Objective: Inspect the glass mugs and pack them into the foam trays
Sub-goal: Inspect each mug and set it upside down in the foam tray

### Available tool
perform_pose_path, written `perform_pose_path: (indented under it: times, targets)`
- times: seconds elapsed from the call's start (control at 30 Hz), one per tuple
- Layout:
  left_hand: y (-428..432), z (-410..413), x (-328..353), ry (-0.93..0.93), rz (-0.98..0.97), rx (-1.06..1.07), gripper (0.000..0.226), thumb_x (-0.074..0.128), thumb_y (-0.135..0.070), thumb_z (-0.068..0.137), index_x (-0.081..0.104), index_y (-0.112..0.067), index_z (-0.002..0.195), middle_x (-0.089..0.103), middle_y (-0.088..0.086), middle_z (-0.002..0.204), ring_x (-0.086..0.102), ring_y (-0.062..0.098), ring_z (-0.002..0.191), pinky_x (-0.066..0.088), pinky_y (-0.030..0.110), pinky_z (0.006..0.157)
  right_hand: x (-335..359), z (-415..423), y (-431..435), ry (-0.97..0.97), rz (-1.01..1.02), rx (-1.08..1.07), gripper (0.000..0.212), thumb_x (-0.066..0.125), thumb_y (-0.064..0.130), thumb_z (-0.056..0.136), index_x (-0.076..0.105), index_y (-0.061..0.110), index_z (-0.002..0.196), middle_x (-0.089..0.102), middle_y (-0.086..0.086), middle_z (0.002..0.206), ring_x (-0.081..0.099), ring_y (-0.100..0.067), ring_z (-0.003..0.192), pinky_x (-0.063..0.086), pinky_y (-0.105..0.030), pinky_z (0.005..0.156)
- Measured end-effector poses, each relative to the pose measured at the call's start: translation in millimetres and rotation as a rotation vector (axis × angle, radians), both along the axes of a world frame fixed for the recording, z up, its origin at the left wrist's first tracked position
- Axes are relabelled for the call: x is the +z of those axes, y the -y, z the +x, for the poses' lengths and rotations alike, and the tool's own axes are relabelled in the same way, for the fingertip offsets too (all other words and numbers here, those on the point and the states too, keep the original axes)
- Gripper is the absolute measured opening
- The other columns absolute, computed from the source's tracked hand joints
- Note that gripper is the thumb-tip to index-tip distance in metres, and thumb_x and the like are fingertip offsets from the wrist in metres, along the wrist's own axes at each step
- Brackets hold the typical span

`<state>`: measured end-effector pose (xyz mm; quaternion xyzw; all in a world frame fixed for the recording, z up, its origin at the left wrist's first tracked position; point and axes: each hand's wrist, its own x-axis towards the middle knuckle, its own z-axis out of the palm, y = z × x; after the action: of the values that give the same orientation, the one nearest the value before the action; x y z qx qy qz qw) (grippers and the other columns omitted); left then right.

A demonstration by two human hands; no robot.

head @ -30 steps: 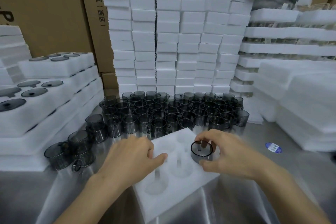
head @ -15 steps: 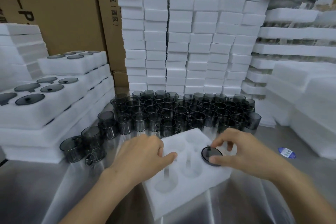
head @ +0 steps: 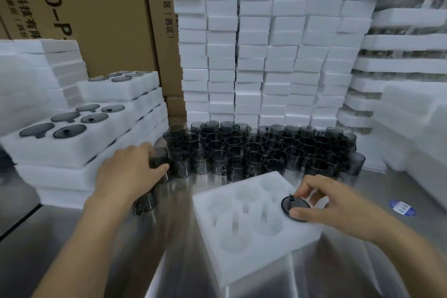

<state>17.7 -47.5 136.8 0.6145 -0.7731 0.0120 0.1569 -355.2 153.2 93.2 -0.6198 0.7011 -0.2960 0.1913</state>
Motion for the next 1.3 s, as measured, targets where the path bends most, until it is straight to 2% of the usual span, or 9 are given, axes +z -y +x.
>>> perform_pose_path:
  times: [0.13, 0.27, 0.47, 0.57, 0.7, 0.8, 0.87, 1.17, 1.3]
  targets:
    - [9, 11, -6, 0.146, 0.226, 0.045, 0.070, 0.067, -0.071, 0.091, 0.043, -0.039, 0.148, 0.066, -0.005, 0.136, 0.061, 0.023, 0.127, 0.043, 0.037, 0.093, 0, 0, 0, 0.003, 0.001, 0.001, 0.048, 0.085, 0.071, 0.068, 0.070, 0.038, 0.101, 0.067, 0.019, 0.108, 0.064, -0.005, 0.099, 0.052, -0.027, 0.083]
    - [8, 9, -5, 0.153, 0.230, -0.011, 0.079, 0.074, -0.065, 0.088, 0.037, -0.043, 0.154, 0.068, -0.011, 0.131, 0.061, 0.019, 0.128, 0.041, 0.038, 0.100, 0, 0, 0, -0.006, 0.009, -0.002, 0.049, 0.084, 0.071, 0.070, 0.070, 0.037, 0.102, 0.067, 0.018, 0.110, 0.064, -0.004, 0.100, 0.054, -0.030, 0.086]
    - [8, 9, -4, 0.161, 0.261, -0.119, 0.099, 0.084, -0.061, 0.080, 0.027, -0.047, 0.159, 0.064, -0.012, 0.145, 0.057, 0.016, 0.138, 0.032, 0.039, 0.105, -1, 1, 0, -0.008, 0.005, -0.007, 0.049, 0.083, 0.073, 0.068, 0.068, 0.040, 0.101, 0.066, 0.016, 0.110, 0.063, -0.005, 0.100, 0.055, -0.031, 0.087]
    - [8, 14, -2, 0.145, 0.306, -0.138, 0.093, 0.087, -0.057, 0.079, 0.035, -0.047, 0.155, 0.062, -0.014, 0.145, 0.057, 0.013, 0.136, 0.032, 0.037, 0.105, -1, 0, 0, -0.007, -0.001, -0.008, 0.053, 0.082, 0.076, 0.066, 0.068, 0.039, 0.102, 0.066, 0.017, 0.110, 0.064, -0.005, 0.099, 0.055, -0.033, 0.088]
    - [10, 21, 2, 0.122, 0.346, -0.142, 0.077, 0.091, -0.053, 0.077, 0.049, -0.042, 0.141, 0.061, -0.018, 0.128, 0.060, 0.013, 0.126, 0.041, 0.036, 0.108, -2, 0, 0, -0.008, 0.007, -0.013, 0.051, 0.084, 0.073, 0.069, 0.068, 0.040, 0.104, 0.066, 0.019, 0.110, 0.063, -0.004, 0.099, 0.056, -0.034, 0.088]
    - [12, 23, 0, 0.090, 0.367, -0.128, 0.060, 0.094, -0.045, 0.077, 0.055, -0.037, 0.122, 0.065, -0.010, 0.130, 0.063, 0.018, 0.119, 0.050, 0.038, 0.105, -2, 0, 0, -0.006, 0.002, -0.012, 0.048, 0.084, 0.072, 0.069, 0.069, 0.040, 0.103, 0.066, 0.018, 0.109, 0.064, -0.005, 0.099, 0.056, -0.034, 0.088]
    - [12, 22, 0, 0.097, 0.371, -0.119, 0.057, 0.094, -0.043, 0.076, 0.056, -0.036, 0.117, 0.065, -0.005, 0.129, 0.064, 0.020, 0.115, 0.054, 0.040, 0.101, -2, 0, 1, -0.006, 0.001, -0.012, 0.047, 0.085, 0.070, 0.070, 0.069, 0.041, 0.103, 0.066, 0.019, 0.109, 0.064, -0.005, 0.100, 0.056, -0.033, 0.087]
    - [5, 13, 2, 0.124, 0.332, -0.154, 0.057, 0.093, -0.047, 0.075, 0.054, -0.042, 0.116, 0.062, -0.011, 0.125, 0.063, 0.017, 0.114, 0.053, 0.033, 0.093, -2, 0, 1, -0.016, 0.009, -0.007, 0.046, 0.084, 0.071, 0.071, 0.069, 0.040, 0.103, 0.063, 0.025, 0.107, 0.063, -0.004, 0.099, 0.056, -0.032, 0.086]
    - [-1, 3, 2, 0.043, 0.339, -0.260, 0.061, 0.096, -0.043, 0.073, 0.056, -0.044, 0.119, 0.059, -0.012, 0.125, 0.063, 0.014, 0.115, 0.054, 0.037, 0.099, -2, 1, 1, -0.020, 0.013, -0.010, 0.045, 0.084, 0.069, 0.072, 0.069, 0.040, 0.102, 0.064, 0.023, 0.106, 0.063, -0.003, 0.098, 0.056, -0.033, 0.087]
